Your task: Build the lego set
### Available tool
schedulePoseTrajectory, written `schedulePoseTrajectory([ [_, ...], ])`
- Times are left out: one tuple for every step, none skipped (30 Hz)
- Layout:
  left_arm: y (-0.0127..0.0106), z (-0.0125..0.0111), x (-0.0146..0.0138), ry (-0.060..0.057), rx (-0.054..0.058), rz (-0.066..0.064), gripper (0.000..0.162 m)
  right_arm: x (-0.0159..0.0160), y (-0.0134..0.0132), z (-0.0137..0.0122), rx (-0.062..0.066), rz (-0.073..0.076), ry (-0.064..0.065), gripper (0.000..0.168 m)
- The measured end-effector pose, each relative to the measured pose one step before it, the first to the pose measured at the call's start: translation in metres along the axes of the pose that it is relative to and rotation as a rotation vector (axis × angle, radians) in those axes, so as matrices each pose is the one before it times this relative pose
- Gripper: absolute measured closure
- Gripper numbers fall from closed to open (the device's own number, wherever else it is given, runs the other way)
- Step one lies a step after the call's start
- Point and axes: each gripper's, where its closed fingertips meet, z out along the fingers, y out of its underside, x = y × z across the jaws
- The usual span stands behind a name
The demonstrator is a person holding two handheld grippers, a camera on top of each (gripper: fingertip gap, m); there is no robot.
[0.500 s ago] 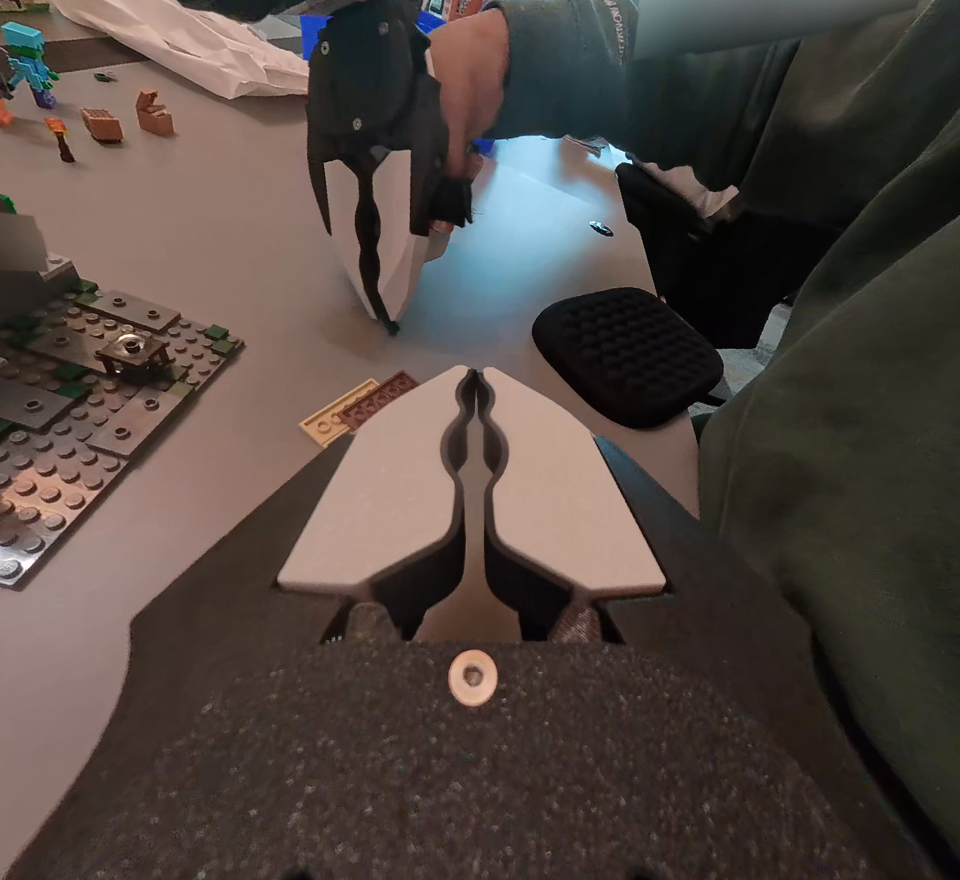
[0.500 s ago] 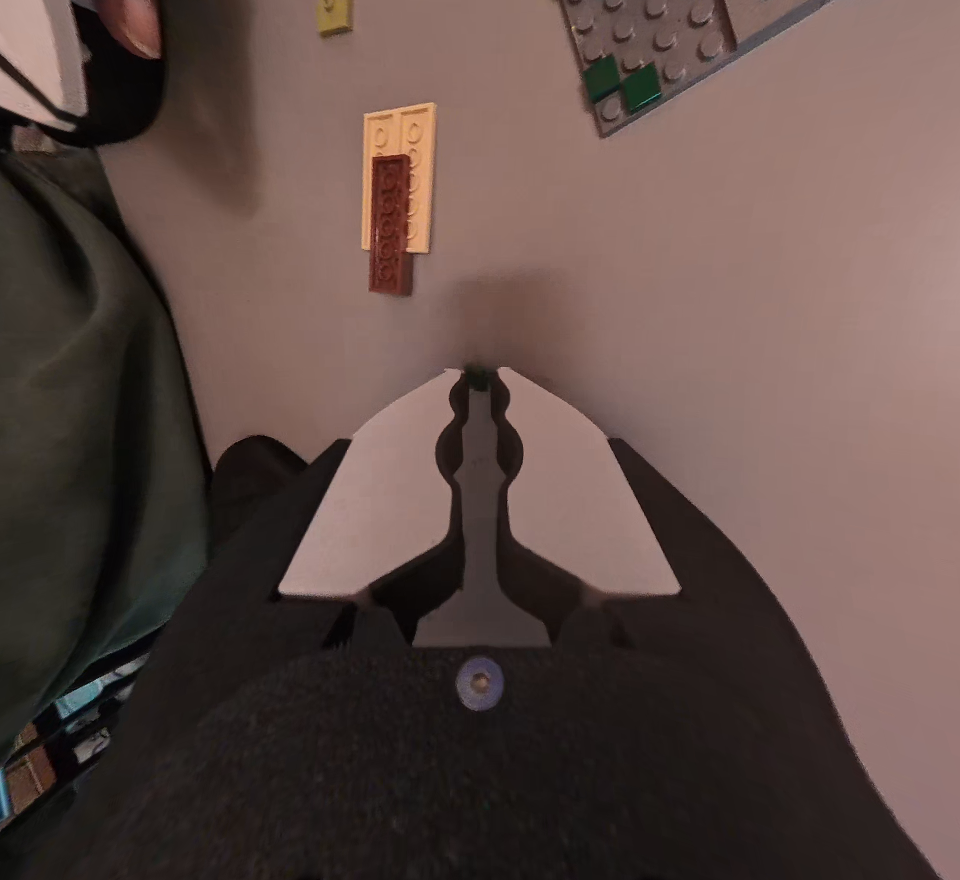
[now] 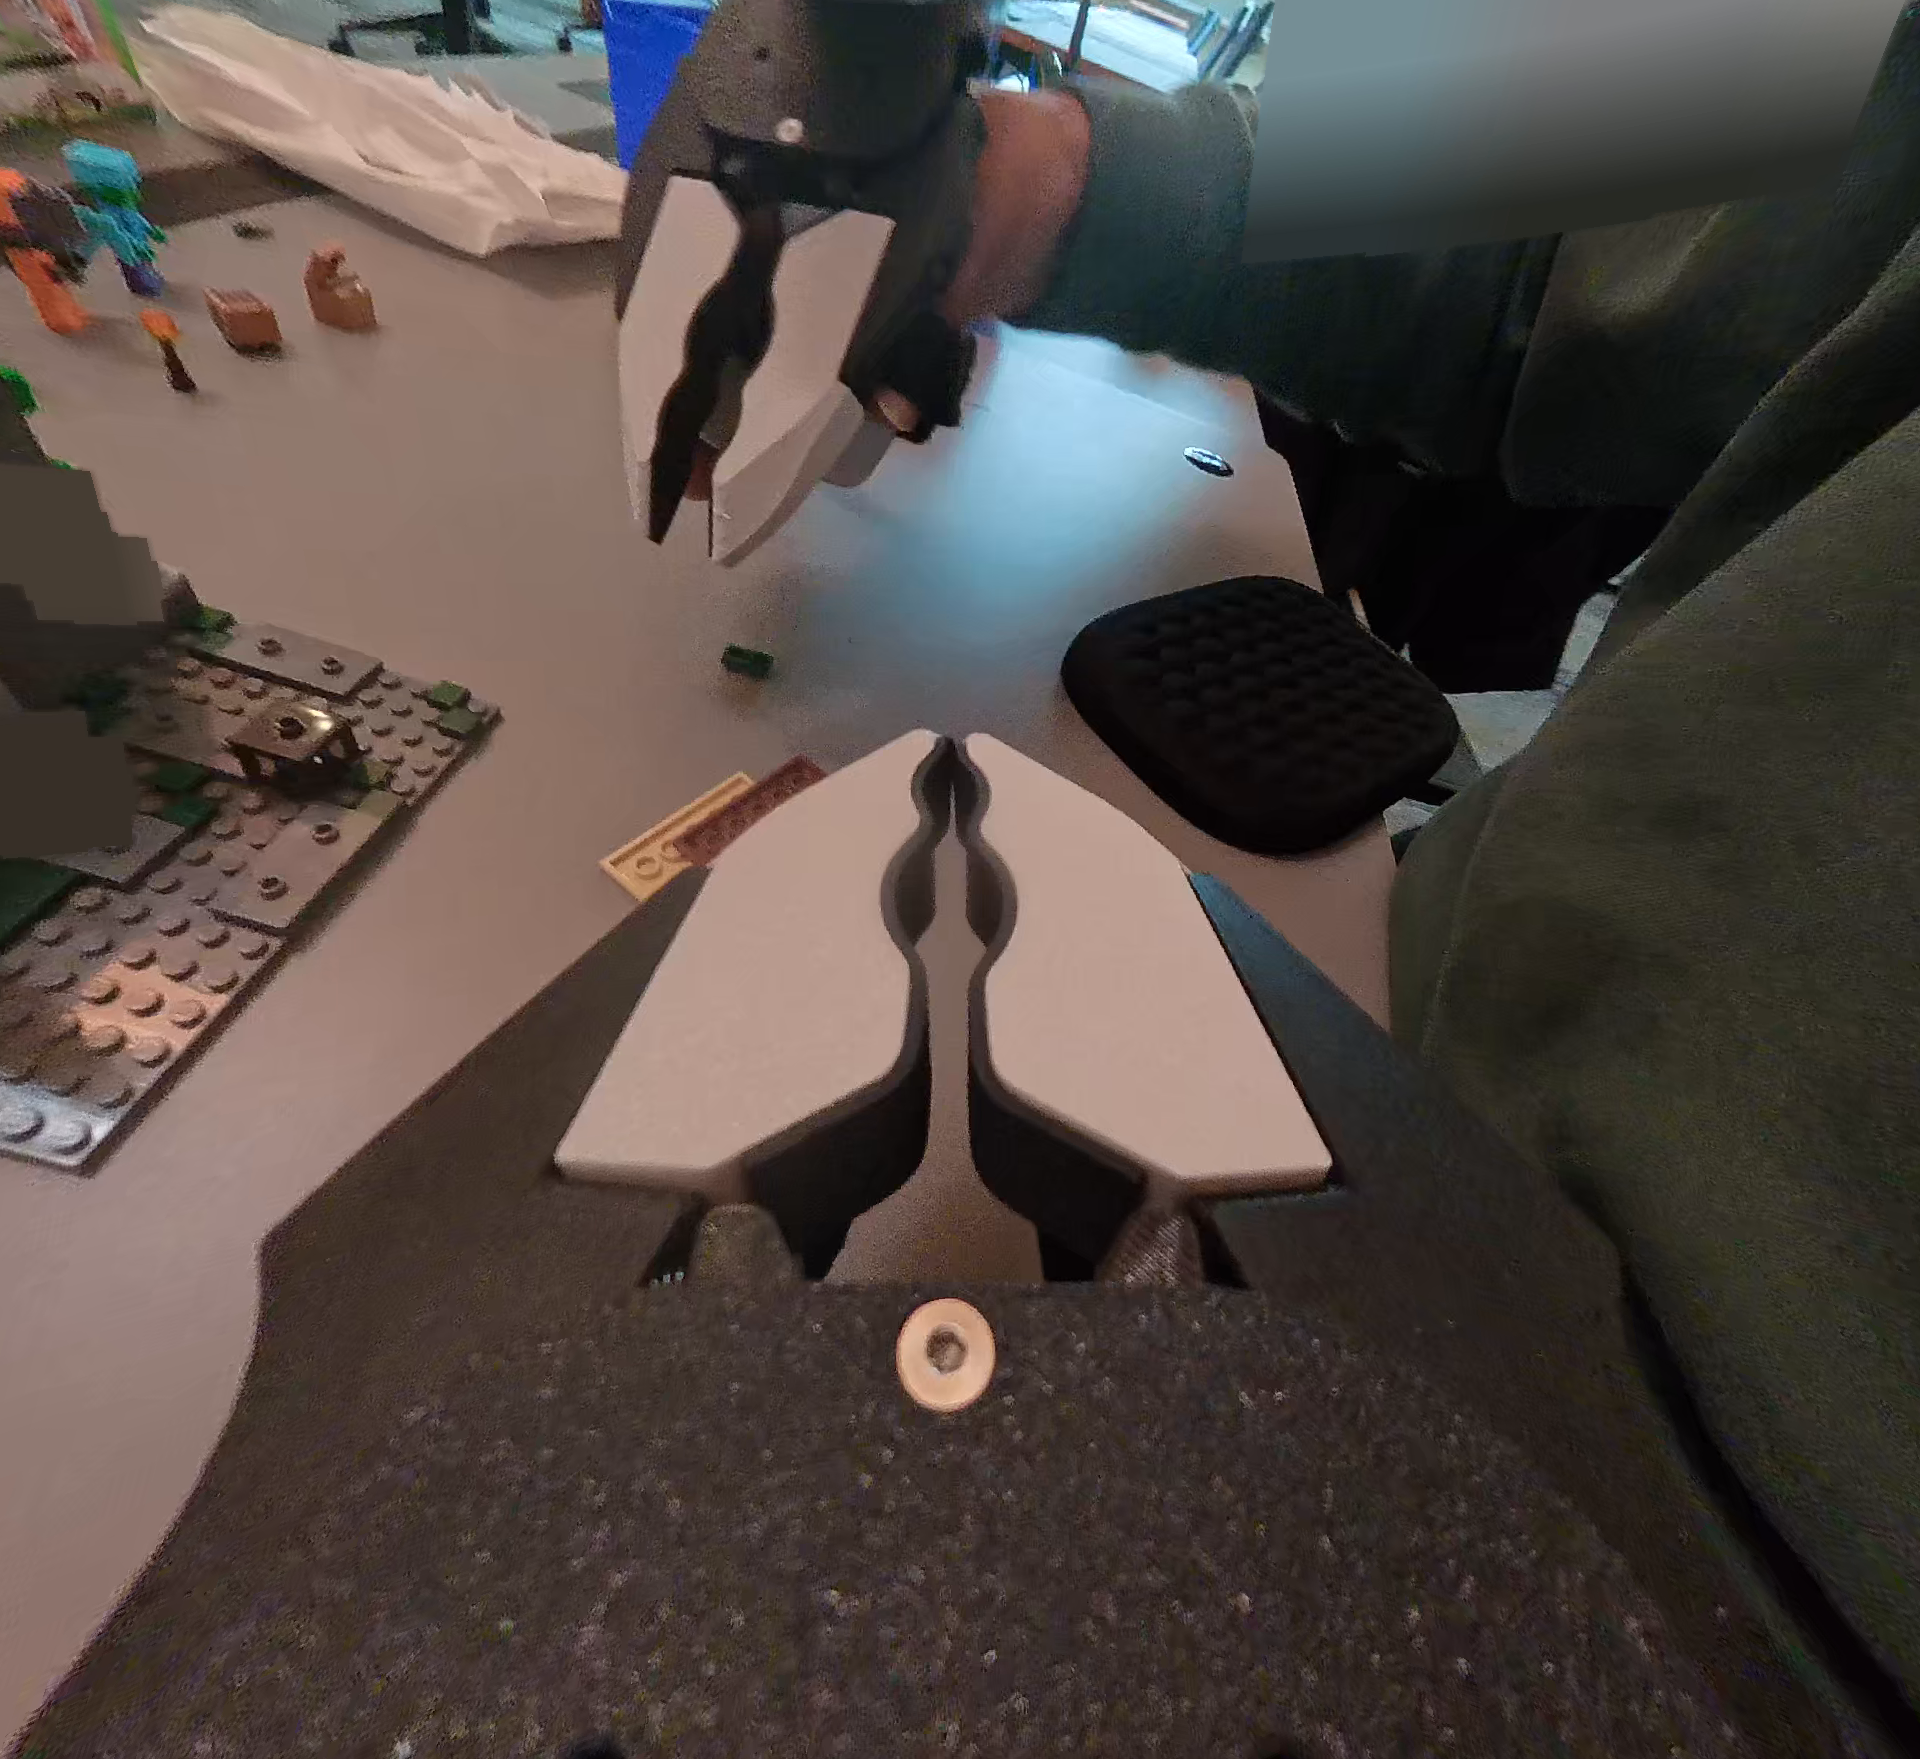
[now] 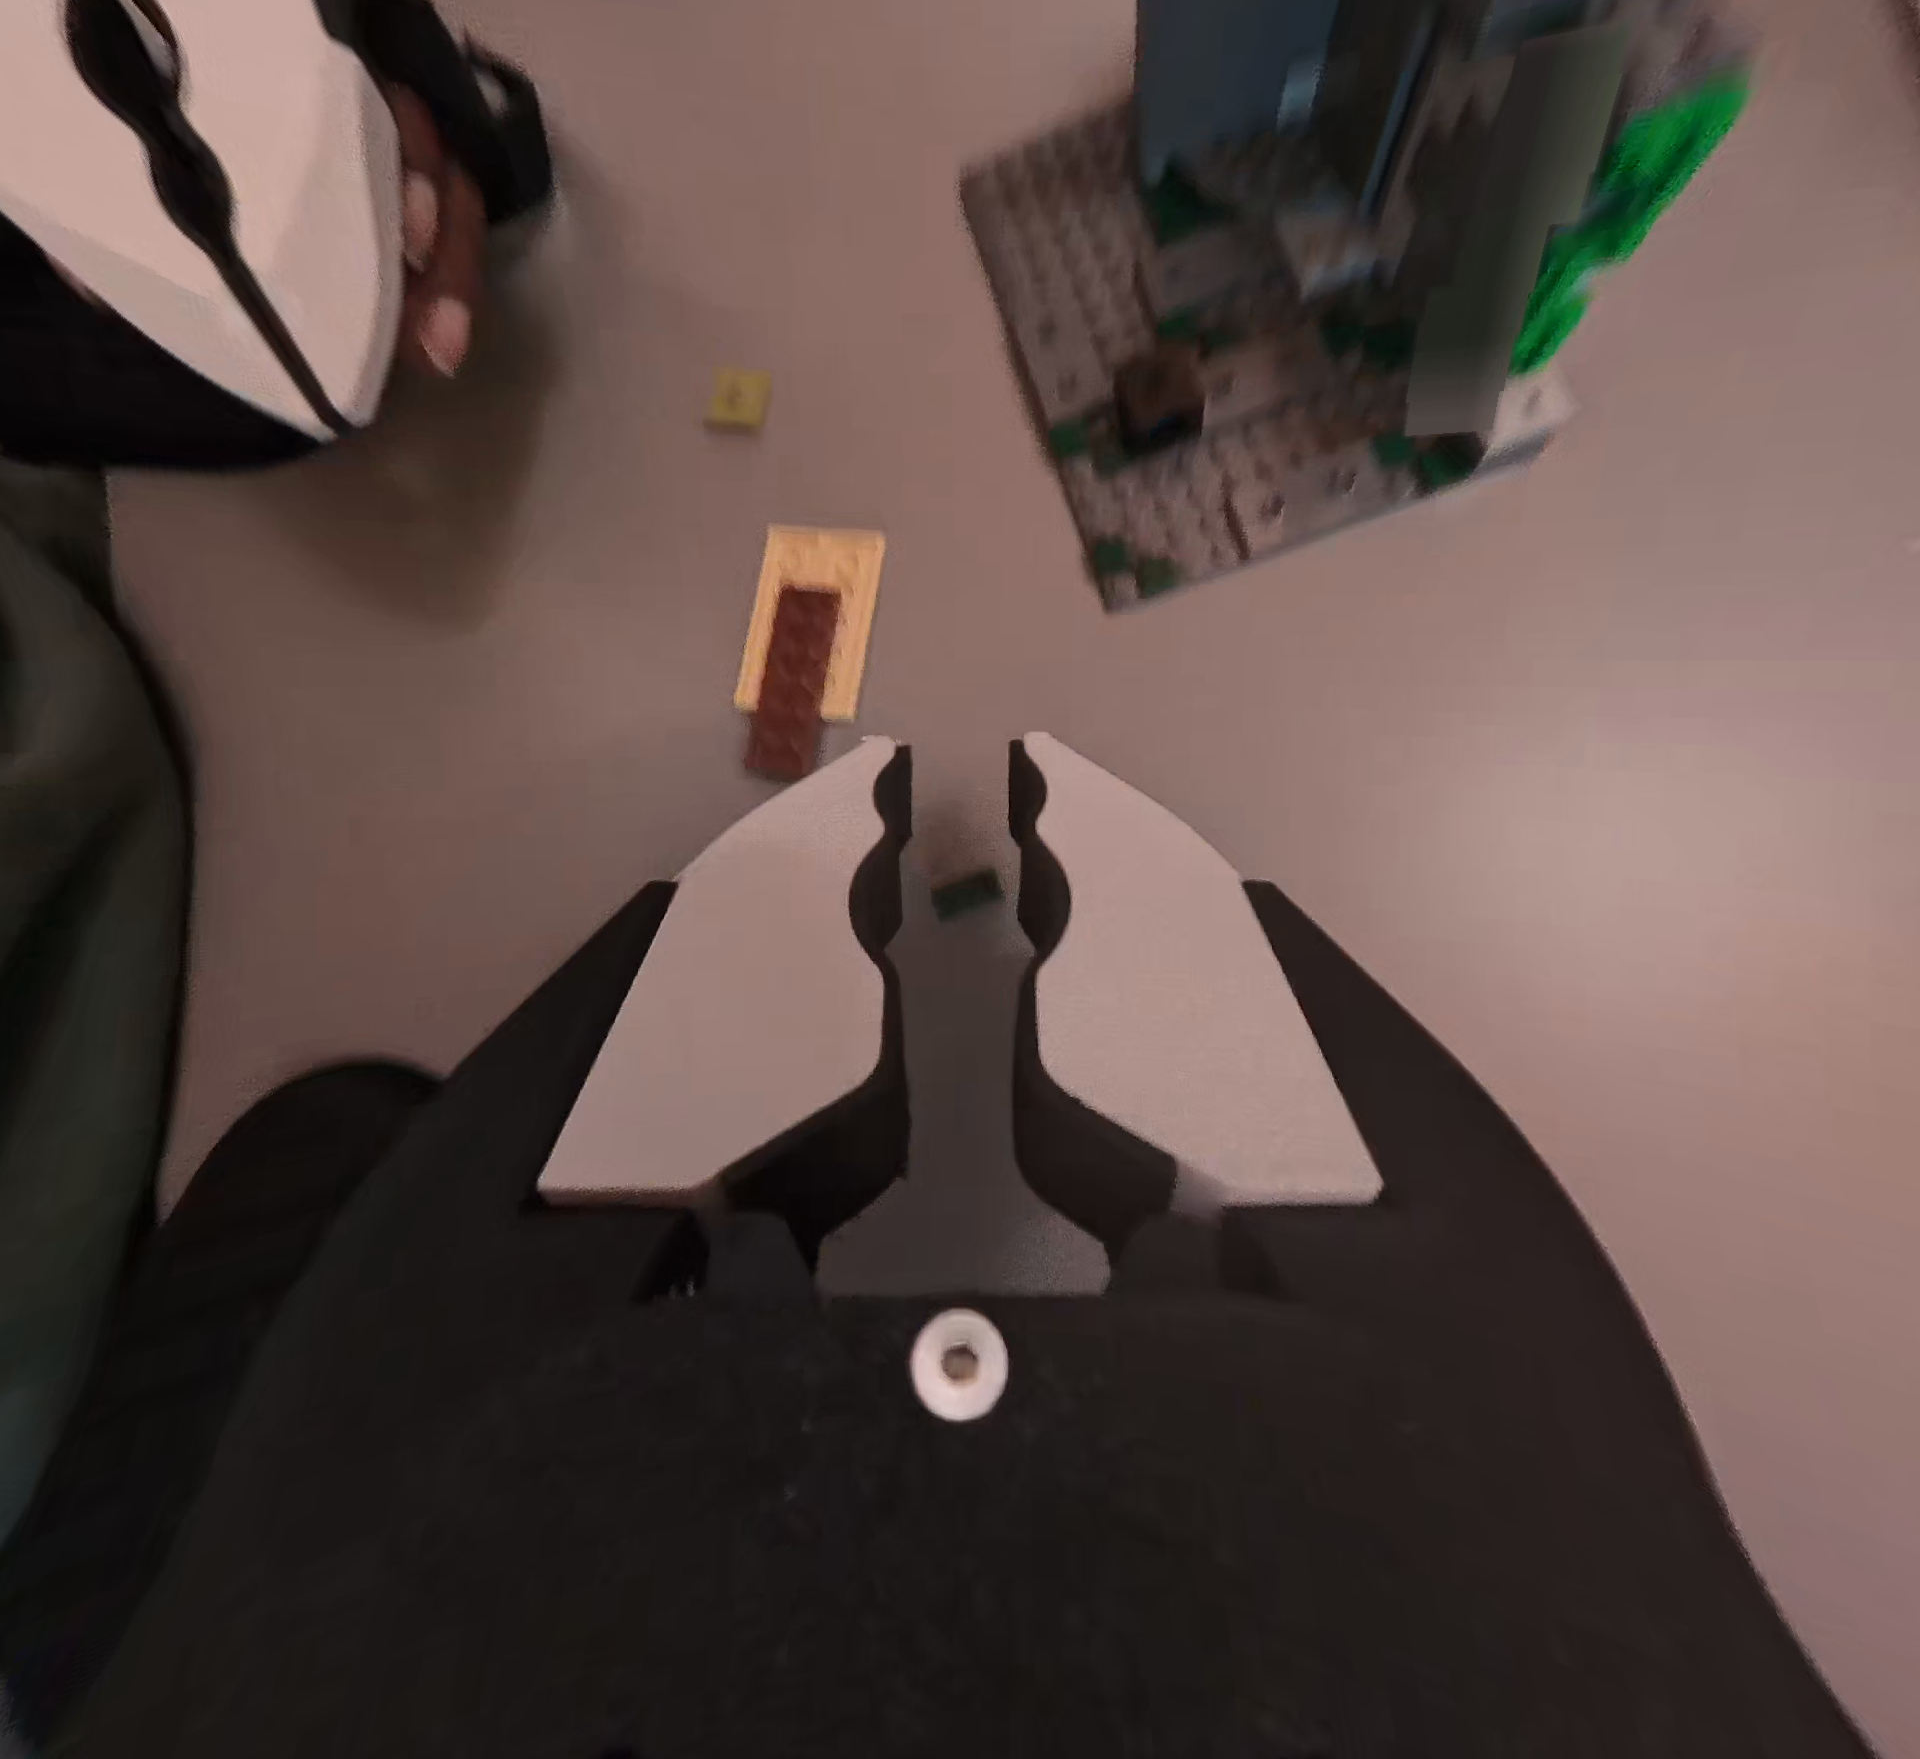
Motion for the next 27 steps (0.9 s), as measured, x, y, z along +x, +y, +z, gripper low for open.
schedulePoseTrajectory([
  [-0.0035,-0.00268,0.00142,-0.0142,0.0157,0.015,0.162,-0.00341,-0.0082,-0.00279,0.061,-0.0341,0.0558,0.151],
  [-0.00375,-0.00347,0.00072,-0.0204,0.0138,0.0138,0.162,-0.00219,-0.00672,-0.00221,0.0521,-0.0343,0.0679,0.152],
  [-0.00426,-0.00442,0.00001,-0.0283,0.0157,0.0178,0.162,-0.00258,-0.00561,-0.00188,0.0459,-0.0311,0.0663,0.154],
  [-0.00545,-0.0059,-0.00106,-0.0389,0.0217,0.0207,0.162,-0.00384,-0.00543,-0.00162,0.0472,-0.0213,0.0555,0.158],
  [-0.00672,-0.00747,-0.00114,-0.04,0.026,0.0183,0.162,-0.00509,-0.0058,-0.00164,0.0512,-0.0077,0.0428,0.164],
  [-0.00768,-0.00924,-0.00268,-0.0475,0.0286,0.0134,0.162,-0.00602,-0.0049,-0.00098,0.0454,0.0053,0.029,0.168],
  [-0.00763,-0.01125,-0.00558,-0.0635,0.0245,0.014,0.162,-0.00582,-0.00338,-0.00052,0.0349,0.0115,0.0229,0.168],
  [-0.00742,-0.01349,-0.00878,-0.0784,0.0158,0.0209,0.162,-0.00487,-0.00228,-0.00021,0.0279,0.0106,0.0205,0.168],
  [-0.0073,-0.01585,-0.01283,-0.0927,0.0088,0.0265,0.162,-0.00409,-0.00159,0.00002,0.0239,0.0105,0.0173,0.168],
  [-0.00706,-0.01794,-0.017,-0.1018,0.0045,0.0241,0.162,-0.00327,-0.00094,0.00019,0.019,0.0096,0.0129,0.168],
  [-0.00588,-0.01894,-0.02078,-0.1033,-0.0062,0.0153,0.162,-0.00233,-0.00091,0.00029,0.0172,0.0062,0.0094,0.168],
  [-0.00345,-0.01891,-0.02488,-0.1054,-0.0224,0.0061,0.162,-0.00117,-0.0011,0.00031,0.0189,0.004,0.0093,0.168],
  [-0.00184,-0.01852,-0.02896,-0.1092,-0.0294,0.0047,0.162,0.00003,-0.00031,0.00063,0.0156,0.0053,0.0078,0.168],
  [0.00048,-0.01701,-0.0327,-0.1147,-0.0365,0.0018,0.162,0.00037,0.00067,0.00112,0.009,0.0099,0.0019,0.168],
  [0.00333,-0.01448,-0.03574,-0.1163,-0.0469,-0.0046,0.162,0.00023,0.00137,0.00113,0.0061,0.015,-0.0038,0.168],
  [0.00605,-0.01054,-0.03522,-0.0984,-0.0566,-0.0091,0.162,-0.00006,0.00162,0.00084,0.0045,0.0174,-0.0079,0.168],
  [0.00777,-0.0067,-0.03458,-0.0872,-0.0595,-0.0158,0.162,-0.00047,0.00162,0.0005,0.002,0.0154,-0.0105,0.168],
  [0.00775,-0.00342,-0.03387,-0.0819,-0.054,-0.0142,0.162,-0.00061,0.00152,0.00015,0.0006,0.0101,-0.0099,0.168],
  [0.00955,-0.00026,-0.0308,-0.0697,-0.0674,-0.0069,0.162,-0.00046,0.00126,-0.0001,0.0006,0.0048,-0.0071,0.168],
  [0.00947,0.0023,-0.02645,-0.0539,-0.0694,-0.0094,0.159,-0.00033,0.00085,-0.00017,0.0015,0.0022,-0.0044,0.168],
  [0.00723,0.00378,-0.02304,-0.0481,-0.0545,-0.0061,0.155,-0.00052,0.00068,-0.00031,0.0016,0.0022,-0.0054,0.168],
  [0.00711,0.00541,-0.01876,-0.0327,-0.055,-0.0059,0.153,-0.00094,0.00054,-0.00022,0.0015,0.0039,-0.0076,0.168],
  [0.00754,0.00689,-0.01588,-0.0269,-0.0597,-0.0114,0.151,-0.00115,0.00035,-0.00045,0.002,0.0057,-0.0089,0.168],
  [0.00568,0.00756,-0.01211,-0.0174,-0.0451,-0.0144,0.15,-0.00127,0.00014,-0.00059,0.0034,0.0059,-0.0093,0.168],
  [0.00691,0.00836,-0.00876,-0.0101,-0.0542,-0.0117,0.148,-0.00114,-0.00025,-0.00085,0.0048,0.005,-0.0089,0.168],
  [0.00685,0.00887,-0.00705,-0.012,-0.0557,-0.0077,0.145,-0.0012,-0.00022,-0.00088,0.0046,0.0045,-0.0085,0.168],
  [0.0046,0.00849,-0.00589,-0.0156,-0.0397,-0.0047,0.145,-0.00107,-0.00002,-0.0008,0.0034,0.0047,-0.0083,0.168],
])
